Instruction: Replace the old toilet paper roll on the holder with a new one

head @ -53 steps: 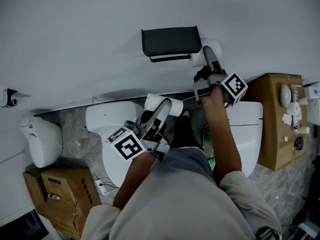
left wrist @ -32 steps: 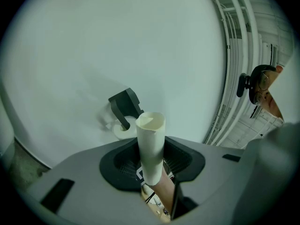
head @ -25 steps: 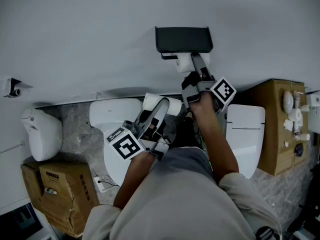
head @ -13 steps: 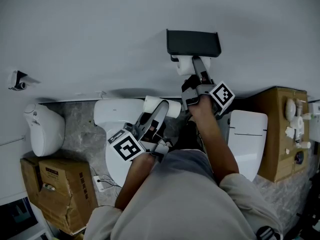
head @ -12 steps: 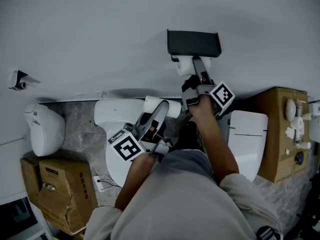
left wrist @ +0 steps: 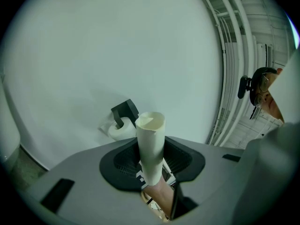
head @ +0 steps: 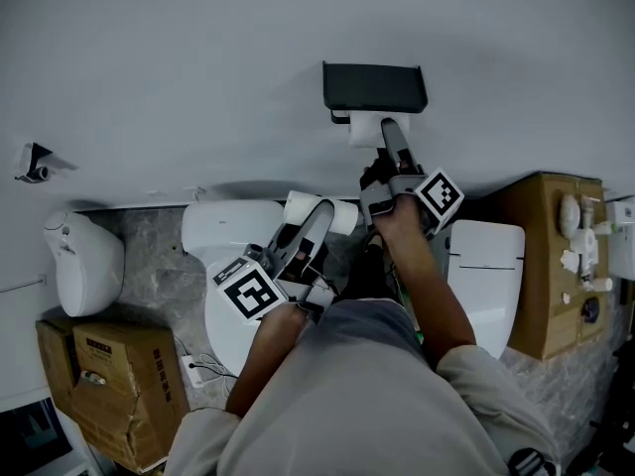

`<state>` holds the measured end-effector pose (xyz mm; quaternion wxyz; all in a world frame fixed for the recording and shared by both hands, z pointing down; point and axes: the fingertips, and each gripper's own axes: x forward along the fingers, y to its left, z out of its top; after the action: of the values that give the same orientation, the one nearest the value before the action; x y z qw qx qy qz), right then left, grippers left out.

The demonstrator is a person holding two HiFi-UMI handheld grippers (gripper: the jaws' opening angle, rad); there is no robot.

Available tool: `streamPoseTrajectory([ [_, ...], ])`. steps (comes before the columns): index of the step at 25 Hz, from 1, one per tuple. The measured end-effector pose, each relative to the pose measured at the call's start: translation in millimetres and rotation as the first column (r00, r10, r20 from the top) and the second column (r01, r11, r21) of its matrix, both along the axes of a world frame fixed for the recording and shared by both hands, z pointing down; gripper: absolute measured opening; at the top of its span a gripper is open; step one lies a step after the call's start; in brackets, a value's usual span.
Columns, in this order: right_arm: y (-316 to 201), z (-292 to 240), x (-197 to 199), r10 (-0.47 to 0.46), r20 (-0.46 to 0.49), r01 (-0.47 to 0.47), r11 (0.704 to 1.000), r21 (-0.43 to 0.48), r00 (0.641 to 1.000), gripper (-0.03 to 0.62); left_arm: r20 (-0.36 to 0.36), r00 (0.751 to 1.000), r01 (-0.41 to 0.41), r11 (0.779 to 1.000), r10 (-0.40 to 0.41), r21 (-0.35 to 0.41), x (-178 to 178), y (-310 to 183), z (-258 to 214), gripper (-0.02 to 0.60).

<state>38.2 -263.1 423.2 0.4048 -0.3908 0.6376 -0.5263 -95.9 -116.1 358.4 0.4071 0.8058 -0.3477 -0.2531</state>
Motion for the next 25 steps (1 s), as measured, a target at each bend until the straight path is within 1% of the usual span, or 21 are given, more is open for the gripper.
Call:
streamPoseTrajectory([
  [7, 21, 11, -13, -0.089, -0.054, 0.087, 0.995, -0.042, 0.995, 0.408, -0.022, 0.999, -0.027, 1.000, 0.027, 0.006, 9, -2, -1, 0.129],
  [11, 40, 14, -16, -0.138, -0.093, 0.134, 0.990, -0.053, 0.986, 0.408, -0.022, 0.999, -0.034, 0.999, 0.035, 0.013, 13, 0, -2, 0.129],
  [13, 52, 13, -15, -0.164, -0.136, 0.159, 0.986, -0.044, 0.977, 0.407, -0.021, 0.999, -0.036, 0.999, 0.036, 0.015, 14, 1, -3, 0.129],
  [16, 67, 5, -14, -0.193, -0.242, 0.197, 0.980, -0.008, 0.951, 0.403, -0.023, 0.999, -0.040, 0.999, 0.040, 0.018, 14, 0, -4, 0.129],
  [18, 75, -4, -14, -0.200, -0.324, 0.220, 0.975, 0.026, 0.925, 0.364, -0.020, 0.999, -0.043, 0.999, 0.044, 0.022, 15, -1, -4, 0.129],
  [19, 79, -10, -14, -0.195, -0.364, 0.227, 0.973, 0.045, 0.911, 0.330, -0.016, 0.999, -0.045, 0.999, 0.045, 0.025, 16, 0, -5, 0.129],
  [21, 88, -19, -12, -0.173, -0.441, 0.227, 0.971, 0.072, 0.881, 0.233, -0.005, 0.999, -0.049, 0.998, 0.050, 0.032, 17, 0, -6, 0.129],
  [23, 95, -27, -8, -0.146, -0.527, 0.229, 0.969, 0.095, 0.837, 0.164, -0.005, 0.998, -0.058, 0.998, 0.058, 0.039, 19, 0, -7, 0.129],
  [25, 101, -35, -6, -0.129, -0.596, 0.242, 0.963, 0.114, 0.792, 0.117, -0.006, 0.998, -0.065, 0.997, 0.066, 0.042, 20, 0, -8, 0.129],
])
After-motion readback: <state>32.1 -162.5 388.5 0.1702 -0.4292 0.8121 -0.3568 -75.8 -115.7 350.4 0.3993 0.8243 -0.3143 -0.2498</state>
